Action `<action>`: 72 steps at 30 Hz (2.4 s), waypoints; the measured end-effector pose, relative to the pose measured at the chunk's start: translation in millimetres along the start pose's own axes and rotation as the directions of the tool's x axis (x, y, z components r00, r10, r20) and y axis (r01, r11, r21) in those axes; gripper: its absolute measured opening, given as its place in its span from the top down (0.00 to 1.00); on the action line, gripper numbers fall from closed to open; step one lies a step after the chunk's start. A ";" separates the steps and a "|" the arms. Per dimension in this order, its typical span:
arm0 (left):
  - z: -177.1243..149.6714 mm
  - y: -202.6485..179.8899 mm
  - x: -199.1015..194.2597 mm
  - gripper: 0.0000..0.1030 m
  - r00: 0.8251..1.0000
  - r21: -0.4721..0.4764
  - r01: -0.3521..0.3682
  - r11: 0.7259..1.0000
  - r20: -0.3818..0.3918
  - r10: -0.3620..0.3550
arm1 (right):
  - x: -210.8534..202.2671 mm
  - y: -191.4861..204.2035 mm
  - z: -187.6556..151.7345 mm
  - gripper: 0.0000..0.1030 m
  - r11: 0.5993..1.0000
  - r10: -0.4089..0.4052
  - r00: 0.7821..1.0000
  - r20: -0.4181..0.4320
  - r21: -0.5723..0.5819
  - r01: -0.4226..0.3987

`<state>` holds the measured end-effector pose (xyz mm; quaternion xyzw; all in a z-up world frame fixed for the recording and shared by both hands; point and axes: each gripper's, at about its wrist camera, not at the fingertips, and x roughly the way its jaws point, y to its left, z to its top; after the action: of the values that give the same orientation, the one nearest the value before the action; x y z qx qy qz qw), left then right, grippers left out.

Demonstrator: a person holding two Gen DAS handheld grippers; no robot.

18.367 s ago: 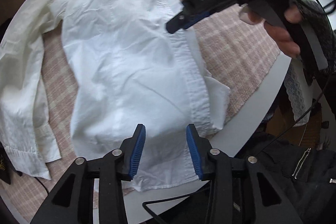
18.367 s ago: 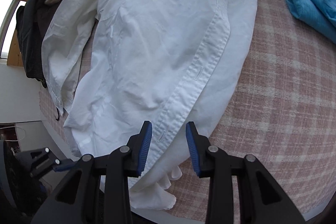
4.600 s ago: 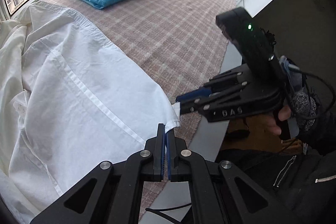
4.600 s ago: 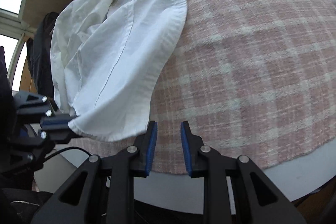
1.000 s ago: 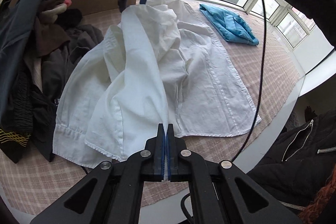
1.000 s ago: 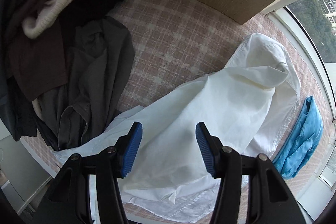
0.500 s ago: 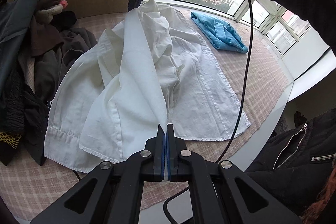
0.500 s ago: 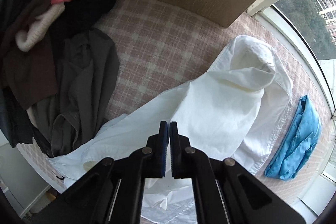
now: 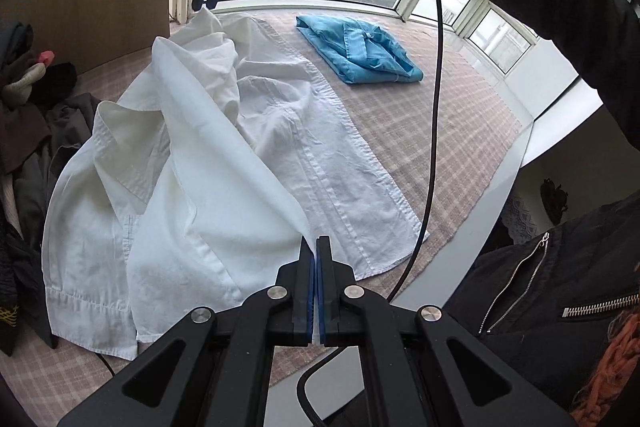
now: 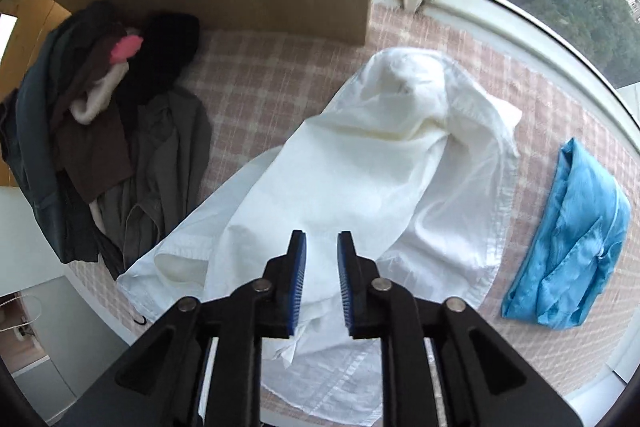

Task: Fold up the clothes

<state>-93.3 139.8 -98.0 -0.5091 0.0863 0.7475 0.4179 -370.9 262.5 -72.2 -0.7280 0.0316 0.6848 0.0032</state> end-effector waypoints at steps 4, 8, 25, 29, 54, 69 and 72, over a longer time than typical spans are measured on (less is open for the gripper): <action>-8.0 0.5 2.4 1.00 1.000 -0.029 -0.009 1.000 -0.014 0.009 | 16.3 28.8 6.7 0.81 1.000 0.014 1.000 -0.027 -0.018 -0.014; -18.8 -0.1 5.7 1.00 1.000 -0.042 -0.016 0.999 -0.021 0.015 | 23.1 54.2 17.9 0.65 0.998 -0.039 0.998 -0.051 -0.059 0.036; -17.2 20.6 0.6 1.00 1.000 -0.117 -0.007 0.993 0.007 0.008 | 66.5 31.2 6.8 0.99 0.991 0.030 0.999 -0.012 -0.131 -0.031; -7.7 14.7 -7.3 1.00 1.000 -0.109 -0.011 0.994 0.026 0.014 | 19.3 -21.5 3.9 0.99 0.984 0.176 0.975 0.136 -0.034 -0.173; 44.5 -105.2 124.8 0.74 0.954 0.061 0.233 0.971 -0.206 -0.216 | 13.2 -233.7 -61.5 0.81 0.962 0.062 0.965 0.255 0.244 -0.126; -21.7 122.7 51.5 0.68 0.967 -0.290 -0.226 0.930 -0.180 0.179 | 47.6 -206.0 -287.0 0.58 0.969 0.037 0.953 0.302 0.222 -0.108; -23.2 114.6 82.5 0.67 0.963 -0.260 -0.199 0.945 -0.231 0.139 | 66.3 -197.6 -308.7 0.58 0.969 -0.011 0.953 0.302 0.240 -0.065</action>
<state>-170.0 98.4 -211.6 -0.6296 0.0666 0.7276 0.2640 -49.2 442.2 -126.8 -0.6085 0.1258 0.7784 0.0891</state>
